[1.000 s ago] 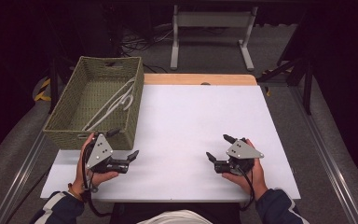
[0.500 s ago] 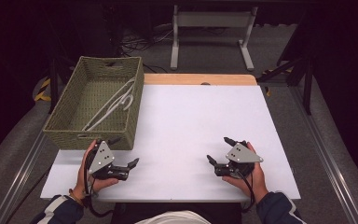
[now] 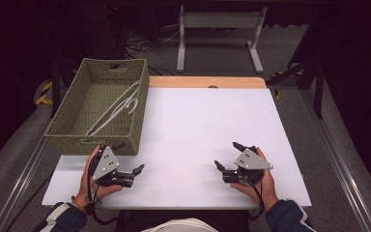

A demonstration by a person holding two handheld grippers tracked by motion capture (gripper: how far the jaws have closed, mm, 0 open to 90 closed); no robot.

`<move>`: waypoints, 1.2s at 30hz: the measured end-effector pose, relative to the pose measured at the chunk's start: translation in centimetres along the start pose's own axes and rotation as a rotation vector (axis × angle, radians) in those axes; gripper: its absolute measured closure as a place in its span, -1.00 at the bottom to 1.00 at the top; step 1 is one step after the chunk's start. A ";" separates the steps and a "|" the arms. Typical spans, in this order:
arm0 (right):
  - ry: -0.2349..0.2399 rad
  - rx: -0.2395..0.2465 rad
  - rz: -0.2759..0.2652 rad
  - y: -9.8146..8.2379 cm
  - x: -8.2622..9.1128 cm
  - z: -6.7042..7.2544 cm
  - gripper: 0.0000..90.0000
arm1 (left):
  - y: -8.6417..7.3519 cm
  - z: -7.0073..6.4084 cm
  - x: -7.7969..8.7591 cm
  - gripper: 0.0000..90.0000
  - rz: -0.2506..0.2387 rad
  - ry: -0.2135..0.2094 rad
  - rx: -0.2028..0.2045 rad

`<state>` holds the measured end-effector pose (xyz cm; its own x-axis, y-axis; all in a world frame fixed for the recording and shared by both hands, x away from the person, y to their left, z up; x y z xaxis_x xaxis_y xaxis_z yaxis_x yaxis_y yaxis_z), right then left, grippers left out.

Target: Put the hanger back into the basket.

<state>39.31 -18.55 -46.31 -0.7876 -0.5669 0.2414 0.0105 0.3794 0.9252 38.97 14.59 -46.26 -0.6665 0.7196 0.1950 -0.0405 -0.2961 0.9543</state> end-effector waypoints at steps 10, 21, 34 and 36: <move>-0.001 0.017 0.000 0.1 0.0 0.2 -0.66 | 0.0 -0.1 -0.2 -0.88 0.006 -0.009 0.004; -0.010 0.023 0.000 0.2 0.0 0.2 -0.66 | 0.0 -0.2 -0.3 -0.87 0.009 -0.013 -0.006; 0.001 0.043 0.015 -0.2 0.0 0.3 -0.66 | -0.3 -0.4 -0.7 -0.88 0.026 -0.024 -0.005; 0.002 0.038 0.015 -0.2 0.0 0.3 -0.66 | -0.3 -0.4 -0.7 -0.88 0.026 -0.024 -0.005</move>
<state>39.16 -18.40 -46.57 -0.7861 -0.5628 0.2556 -0.0016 0.4154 0.9096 39.15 13.90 -46.83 -0.6494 0.7262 0.2256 -0.0265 -0.3181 0.9477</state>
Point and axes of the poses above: each handheld gripper's, and its own axes: x roughly backward along the jaws, y roughly out of its top, z roughly to its left, the point moved 8 cm from there along -x, roughly forward along the jaws, and after that the axes turned 9 degrees about -z, right-handed, at the moved point
